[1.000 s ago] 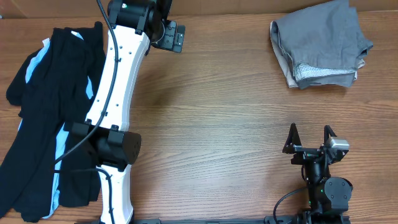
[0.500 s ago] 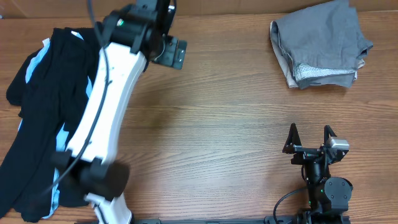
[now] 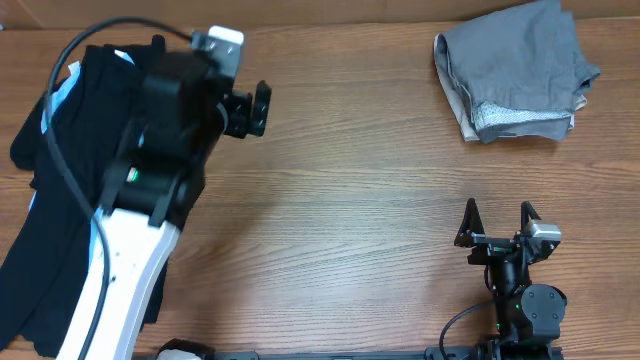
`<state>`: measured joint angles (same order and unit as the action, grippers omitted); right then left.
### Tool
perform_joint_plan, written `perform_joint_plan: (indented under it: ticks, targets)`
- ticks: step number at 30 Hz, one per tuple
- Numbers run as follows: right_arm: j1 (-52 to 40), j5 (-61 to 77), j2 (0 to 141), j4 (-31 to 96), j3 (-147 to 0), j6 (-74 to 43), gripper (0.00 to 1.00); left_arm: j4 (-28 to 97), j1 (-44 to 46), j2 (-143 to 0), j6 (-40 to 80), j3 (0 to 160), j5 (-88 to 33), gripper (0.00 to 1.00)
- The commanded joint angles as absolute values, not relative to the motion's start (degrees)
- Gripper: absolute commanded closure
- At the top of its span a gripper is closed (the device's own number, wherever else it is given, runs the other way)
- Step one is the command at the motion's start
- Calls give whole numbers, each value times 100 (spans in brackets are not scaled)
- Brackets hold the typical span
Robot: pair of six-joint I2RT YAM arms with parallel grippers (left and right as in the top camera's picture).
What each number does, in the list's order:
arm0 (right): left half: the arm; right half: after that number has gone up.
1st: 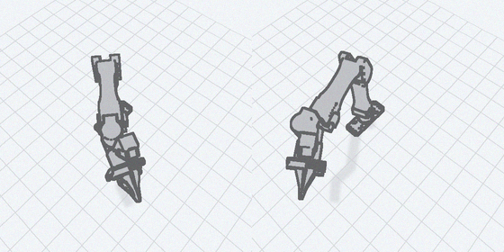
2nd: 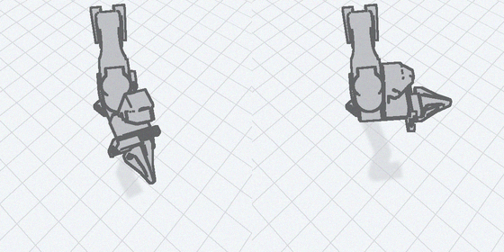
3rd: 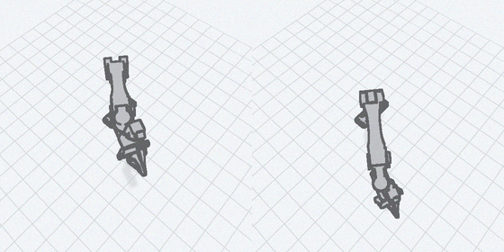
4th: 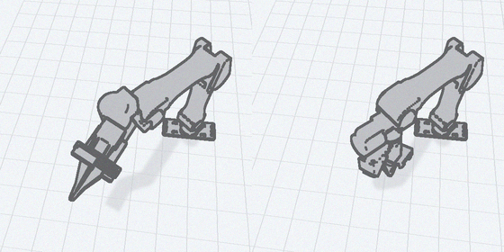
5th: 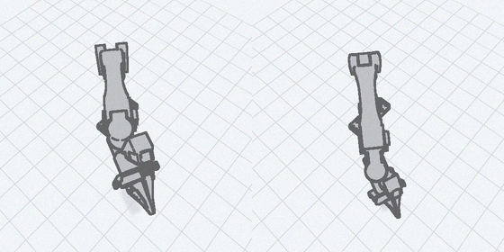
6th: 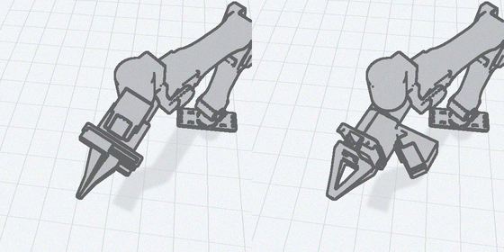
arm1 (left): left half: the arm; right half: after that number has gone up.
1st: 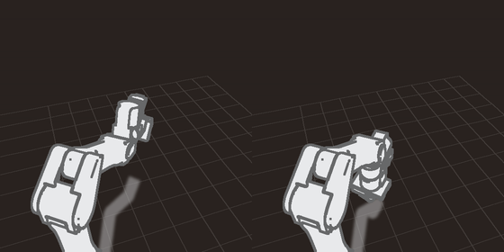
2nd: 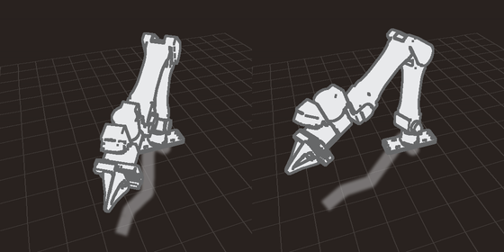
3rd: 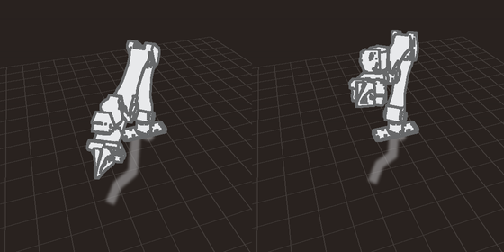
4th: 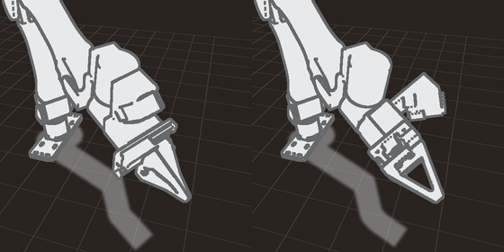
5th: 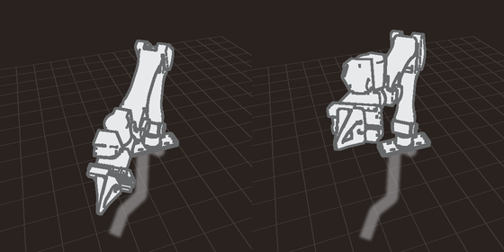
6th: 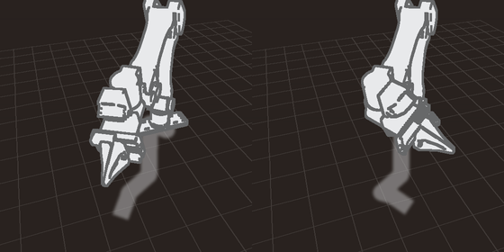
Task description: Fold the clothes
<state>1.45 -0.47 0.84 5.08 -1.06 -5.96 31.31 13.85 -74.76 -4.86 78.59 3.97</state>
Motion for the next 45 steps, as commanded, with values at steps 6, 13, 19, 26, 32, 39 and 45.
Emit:
perform_joint_plan:
  ticks: [6,13,19,26,32,39,45]
  targets:
    - [123,-121,16,471,-47,-593,0,1900,923,-5642,-816,5780,-106,0]
    - [123,-121,16,469,-47,-593,0,294,840,-3944,-814,3693,-110,0]
    - [123,-121,16,471,-47,-593,0,-451,604,-2556,-812,2217,-113,0]
    - [123,-121,16,471,-47,-593,0,-655,303,-1321,-427,1125,-115,0]
    - [123,-121,16,471,-47,-593,0,-655,14,-458,-213,405,-152,0]
    - [123,-121,16,471,-47,-593,0,-543,-165,-117,-279,23,-108,0]
    - [123,-121,16,469,-47,-593,0,-215,-209,-14,-325,27,-56,0]
